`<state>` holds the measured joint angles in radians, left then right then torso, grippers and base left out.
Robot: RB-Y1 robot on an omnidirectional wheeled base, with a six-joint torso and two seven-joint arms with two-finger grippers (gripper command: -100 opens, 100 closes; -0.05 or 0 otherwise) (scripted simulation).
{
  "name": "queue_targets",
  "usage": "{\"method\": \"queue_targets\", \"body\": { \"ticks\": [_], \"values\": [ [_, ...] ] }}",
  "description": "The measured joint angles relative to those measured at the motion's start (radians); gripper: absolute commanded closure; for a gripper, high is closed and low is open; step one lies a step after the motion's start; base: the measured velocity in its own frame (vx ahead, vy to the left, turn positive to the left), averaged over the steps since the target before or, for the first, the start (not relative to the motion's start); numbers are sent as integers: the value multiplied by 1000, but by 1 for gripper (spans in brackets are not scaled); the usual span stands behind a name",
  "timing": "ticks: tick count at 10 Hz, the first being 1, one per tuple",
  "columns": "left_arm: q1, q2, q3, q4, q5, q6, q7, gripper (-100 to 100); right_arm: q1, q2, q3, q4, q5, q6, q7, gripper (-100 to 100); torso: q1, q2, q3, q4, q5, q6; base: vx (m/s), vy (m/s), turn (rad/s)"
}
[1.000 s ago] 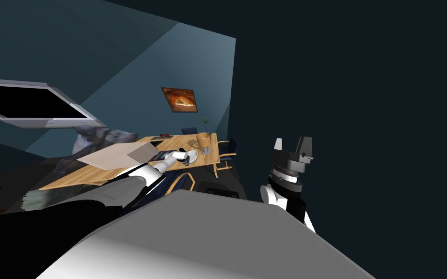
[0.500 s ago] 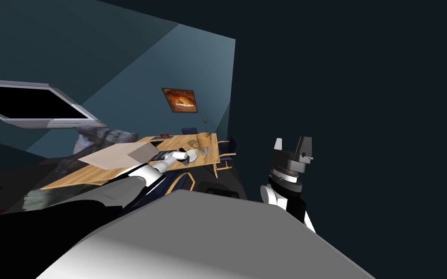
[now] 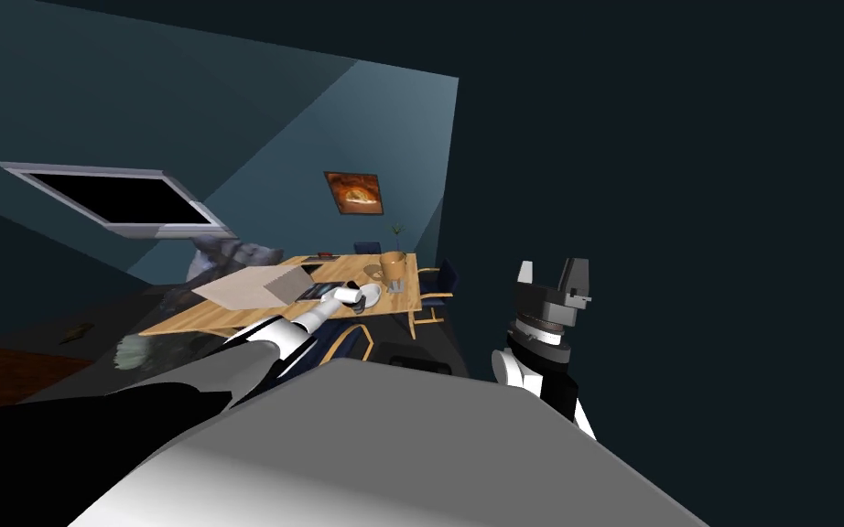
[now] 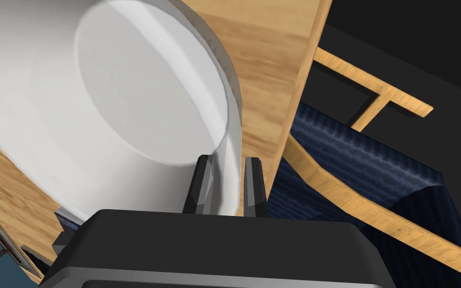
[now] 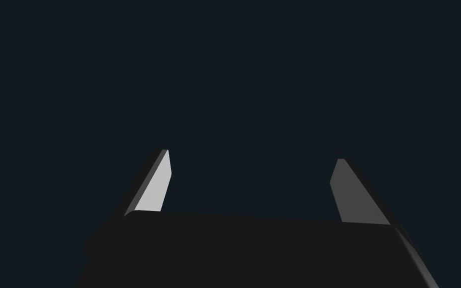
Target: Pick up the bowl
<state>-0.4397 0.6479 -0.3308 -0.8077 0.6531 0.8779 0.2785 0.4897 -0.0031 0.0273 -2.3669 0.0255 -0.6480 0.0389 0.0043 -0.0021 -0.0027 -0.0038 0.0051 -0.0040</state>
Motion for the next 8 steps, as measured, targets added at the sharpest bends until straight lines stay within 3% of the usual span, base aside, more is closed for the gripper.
{"method": "queue_targets", "body": {
  "ticks": [4, 6, 7, 8],
  "values": [
    [-13, -113, 66, -2, -93, 48, -79, 100, 0, 0, 0, 0, 0, 0, 0, 0, 1, -7, -7, -7, 9, 7, 44, 28, 113],
    [14, -125, 74, -35, -120, 55, -85, 100, 0, 0, 0, 0, 0, 0, 0, 0, 0, -8, -10, -12, 14, 10, -3, -5, -17],
    [27, -127, 72, -71, -126, 65, -75, 100, 0, 0, 0, 0, 0, 0, 0, 0, -1, -8, -10, -12, 14, 11, 38, 13, 292],
    [45, -154, 96, -111, -154, 91, -81, 100, 0, 0, 0, 0, 0, 0, 0, 0, 0, -9, -11, -13, 13, 8, 56, 22, 200]
  ]
}}
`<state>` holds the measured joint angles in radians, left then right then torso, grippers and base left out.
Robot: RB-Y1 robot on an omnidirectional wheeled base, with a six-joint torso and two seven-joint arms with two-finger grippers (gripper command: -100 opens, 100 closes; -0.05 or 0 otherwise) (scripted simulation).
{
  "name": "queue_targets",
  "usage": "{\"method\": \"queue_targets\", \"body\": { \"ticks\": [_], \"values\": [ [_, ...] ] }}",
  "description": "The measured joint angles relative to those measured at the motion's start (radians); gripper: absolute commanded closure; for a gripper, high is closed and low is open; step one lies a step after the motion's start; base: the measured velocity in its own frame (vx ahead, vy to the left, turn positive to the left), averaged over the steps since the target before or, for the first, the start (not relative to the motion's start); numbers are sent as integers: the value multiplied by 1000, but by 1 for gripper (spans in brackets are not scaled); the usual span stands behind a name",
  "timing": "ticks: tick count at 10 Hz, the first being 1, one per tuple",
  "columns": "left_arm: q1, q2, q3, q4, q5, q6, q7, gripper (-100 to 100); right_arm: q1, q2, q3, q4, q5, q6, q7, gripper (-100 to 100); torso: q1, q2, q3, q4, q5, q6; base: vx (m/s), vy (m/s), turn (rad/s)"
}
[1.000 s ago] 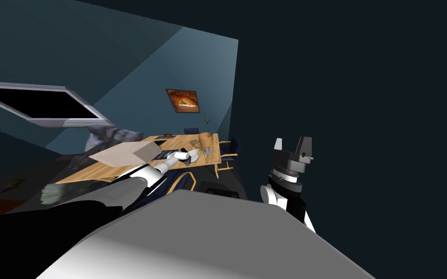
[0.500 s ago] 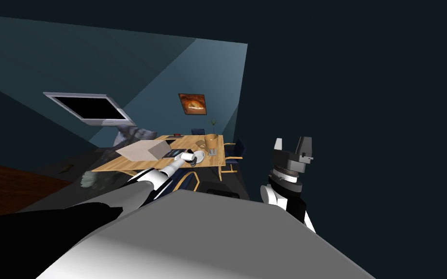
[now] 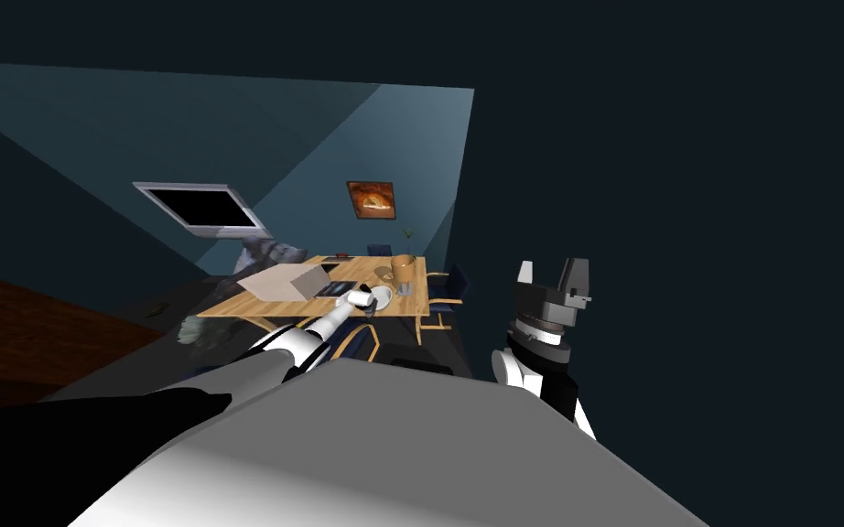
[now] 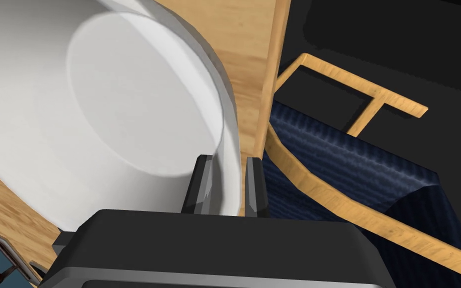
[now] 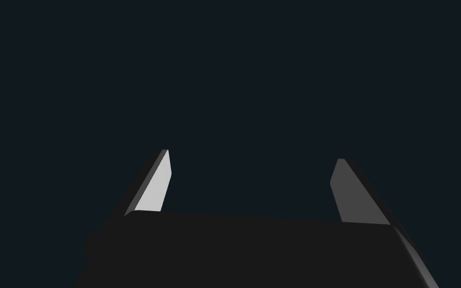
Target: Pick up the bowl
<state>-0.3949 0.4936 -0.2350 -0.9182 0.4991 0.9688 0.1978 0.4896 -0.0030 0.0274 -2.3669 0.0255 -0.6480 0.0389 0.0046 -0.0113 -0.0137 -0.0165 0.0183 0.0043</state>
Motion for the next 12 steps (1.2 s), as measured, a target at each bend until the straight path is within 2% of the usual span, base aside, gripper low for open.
{"method": "queue_targets", "body": {
  "ticks": [1, 2, 4, 5, 6, 8, 9, 11, 12],
  "values": [
    [-2, -33, 13, -6, -33, 10, -13, 100, 0, 0, 0, 0, 0, 0, 0, 0, 0, -2, -1, 0, 1, 3, 35, 18, -32],
    [10, -42, 17, -44, -51, 24, -13, 100, 0, 0, 0, 0, 0, 0, 0, 0, 0, -3, -1, 0, 1, 5, 64, 36, 263],
    [26, -97, 60, -93, -106, 67, -43, 100, 0, 0, 0, 0, 0, 0, 0, 0, 1, -4, -2, -1, 1, 4, 53, 23, 87],
    [28, -108, 65, -112, -123, 71, -49, 100, 0, 0, 0, 0, 0, 0, 0, 0, 0, -3, -2, 0, 1, 5, 11, 4, -35],
    [31, -113, 65, -131, -132, 74, -47, 100, 0, 0, 0, 0, 0, 0, 0, 0, -1, -1, 0, 1, 1, 5, 63, 25, 331],
    [61, -168, 103, -178, -192, 111, -70, 100, 0, 0, 0, 0, 0, 0, 0, 0, 0, -3, -1, 1, 0, 4, 47, 15, 75],
    [66, -177, 108, -215, -209, 131, -70, 100, 0, 0, 0, 0, 0, 0, 0, 0, -2, -1, 0, 2, 0, 5, 59, 30, 250],
    [84, -235, 148, -260, -269, 160, -99, 100, 0, 0, 0, 0, 0, 0, 0, 0, -1, -2, 0, 2, 0, 3, 47, 16, 83],
    [85, -246, 154, -277, -286, 165, -103, 100, 0, 0, 0, 0, 0, 0, 0, 0, -2, 0, 1, 3, -1, 4, 8, 0, -34]
  ]
}}
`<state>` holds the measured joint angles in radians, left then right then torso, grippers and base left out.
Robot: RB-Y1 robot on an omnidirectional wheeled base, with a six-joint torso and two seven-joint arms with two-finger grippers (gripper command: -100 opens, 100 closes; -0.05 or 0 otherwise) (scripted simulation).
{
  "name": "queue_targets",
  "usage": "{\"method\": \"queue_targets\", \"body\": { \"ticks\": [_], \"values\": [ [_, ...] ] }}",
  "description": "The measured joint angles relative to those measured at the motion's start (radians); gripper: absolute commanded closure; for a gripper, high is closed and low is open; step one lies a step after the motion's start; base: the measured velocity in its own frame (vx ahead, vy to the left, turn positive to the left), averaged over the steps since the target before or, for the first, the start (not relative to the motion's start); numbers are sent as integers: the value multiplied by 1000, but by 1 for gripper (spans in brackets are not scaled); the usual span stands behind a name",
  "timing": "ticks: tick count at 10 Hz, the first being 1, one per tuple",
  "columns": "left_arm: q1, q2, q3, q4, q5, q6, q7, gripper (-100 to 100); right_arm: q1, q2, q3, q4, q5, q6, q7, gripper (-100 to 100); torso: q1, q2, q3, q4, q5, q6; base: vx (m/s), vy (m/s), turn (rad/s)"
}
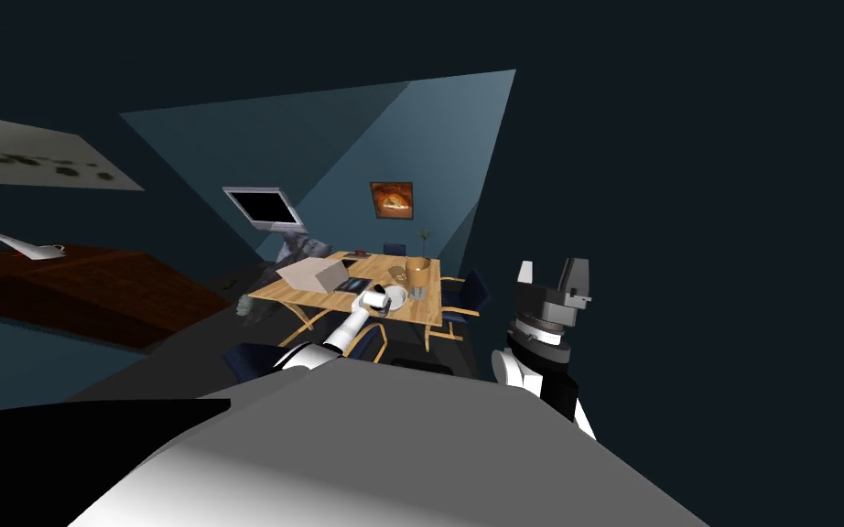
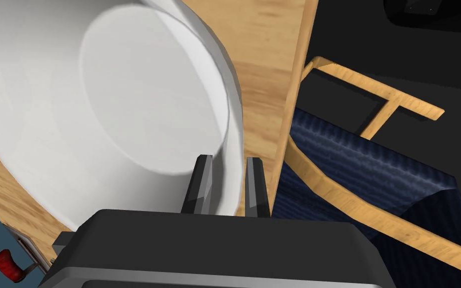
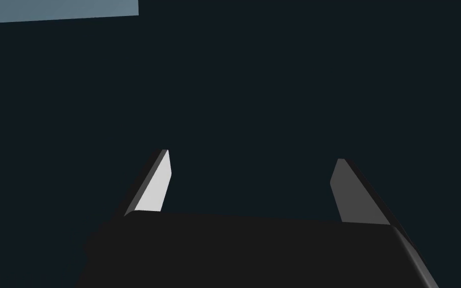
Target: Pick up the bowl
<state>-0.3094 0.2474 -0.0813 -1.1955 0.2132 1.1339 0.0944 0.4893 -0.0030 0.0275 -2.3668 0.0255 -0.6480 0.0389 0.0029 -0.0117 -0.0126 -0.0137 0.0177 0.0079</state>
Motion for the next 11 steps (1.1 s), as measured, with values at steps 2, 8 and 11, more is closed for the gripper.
{"method": "queue_targets", "body": {
  "ticks": [2, 8, 11],
  "values": [
    [18, -30, 27, -41, -29, 24, -16, 100, 0, 0, 0, 0, 0, 0, 0, 0, 1, 1, 1, 0, -1, -4, 63, 15, 248],
    [79, -167, 114, -204, -187, 127, -68, 100, 0, 0, 0, 0, 0, 0, 0, 0, 1, 4, 4, 3, -1, -5, 55, 14, 145],
    [88, -202, 137, -255, -238, 156, -85, 0, 0, 0, 0, 0, 0, 0, 0, 0, -1, 7, 6, 5, -1, -3, 14, 4, -10]
  ]
}}
